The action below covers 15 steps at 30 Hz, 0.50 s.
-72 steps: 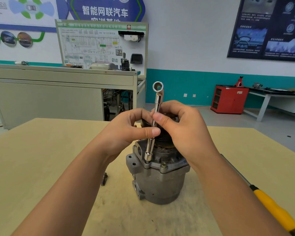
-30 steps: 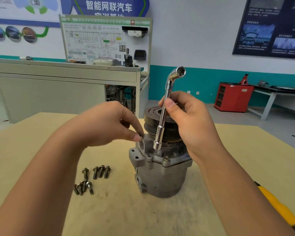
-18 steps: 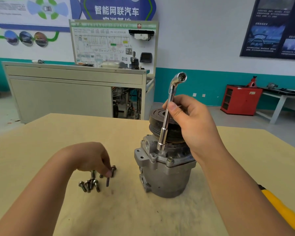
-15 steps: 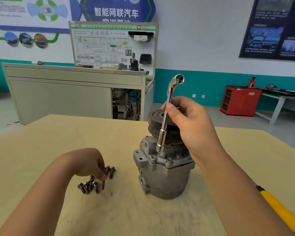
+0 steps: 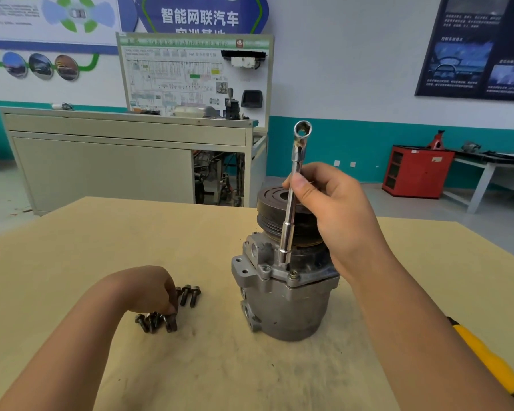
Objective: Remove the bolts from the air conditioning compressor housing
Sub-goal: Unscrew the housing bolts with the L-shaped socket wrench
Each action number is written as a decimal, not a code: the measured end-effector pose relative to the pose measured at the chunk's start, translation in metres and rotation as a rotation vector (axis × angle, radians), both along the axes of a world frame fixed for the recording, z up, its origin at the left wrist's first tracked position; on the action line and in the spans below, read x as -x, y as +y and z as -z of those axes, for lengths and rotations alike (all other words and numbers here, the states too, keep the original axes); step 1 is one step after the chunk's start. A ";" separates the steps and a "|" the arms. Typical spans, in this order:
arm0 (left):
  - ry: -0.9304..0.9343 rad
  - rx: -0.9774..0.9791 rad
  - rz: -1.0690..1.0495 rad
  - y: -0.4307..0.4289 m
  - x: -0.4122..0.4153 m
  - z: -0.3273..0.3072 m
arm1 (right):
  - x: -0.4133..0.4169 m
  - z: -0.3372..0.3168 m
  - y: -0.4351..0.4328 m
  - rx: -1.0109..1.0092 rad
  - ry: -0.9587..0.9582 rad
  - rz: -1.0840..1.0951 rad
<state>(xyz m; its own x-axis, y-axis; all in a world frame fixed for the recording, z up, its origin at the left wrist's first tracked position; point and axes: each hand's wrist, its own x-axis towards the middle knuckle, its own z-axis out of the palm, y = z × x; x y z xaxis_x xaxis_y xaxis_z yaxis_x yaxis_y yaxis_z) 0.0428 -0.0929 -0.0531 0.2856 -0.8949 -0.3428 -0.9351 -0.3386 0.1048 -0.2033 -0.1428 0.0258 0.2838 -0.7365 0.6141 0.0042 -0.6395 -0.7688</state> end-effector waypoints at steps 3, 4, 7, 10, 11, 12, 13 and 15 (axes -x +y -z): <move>0.000 -0.010 0.005 0.002 -0.001 0.001 | 0.003 -0.001 -0.001 0.039 0.046 0.026; 0.002 -0.011 0.005 0.002 -0.001 0.000 | 0.005 -0.002 -0.001 0.053 0.057 0.024; -0.001 -0.010 0.007 0.003 0.000 0.000 | 0.011 -0.006 -0.003 0.073 0.065 -0.017; -0.017 0.000 0.012 0.004 0.000 -0.001 | 0.015 -0.007 -0.005 0.067 0.073 -0.045; -0.021 0.004 0.013 0.004 0.000 -0.001 | 0.015 -0.007 -0.005 0.064 0.072 -0.046; -0.020 0.009 0.013 0.004 0.001 -0.001 | 0.015 -0.007 -0.005 0.061 0.070 -0.045; -0.017 0.013 0.012 0.005 0.001 -0.001 | 0.015 -0.008 -0.005 0.058 0.070 -0.039; -0.008 0.028 0.010 0.006 0.001 -0.002 | 0.016 -0.008 -0.005 0.051 0.068 -0.025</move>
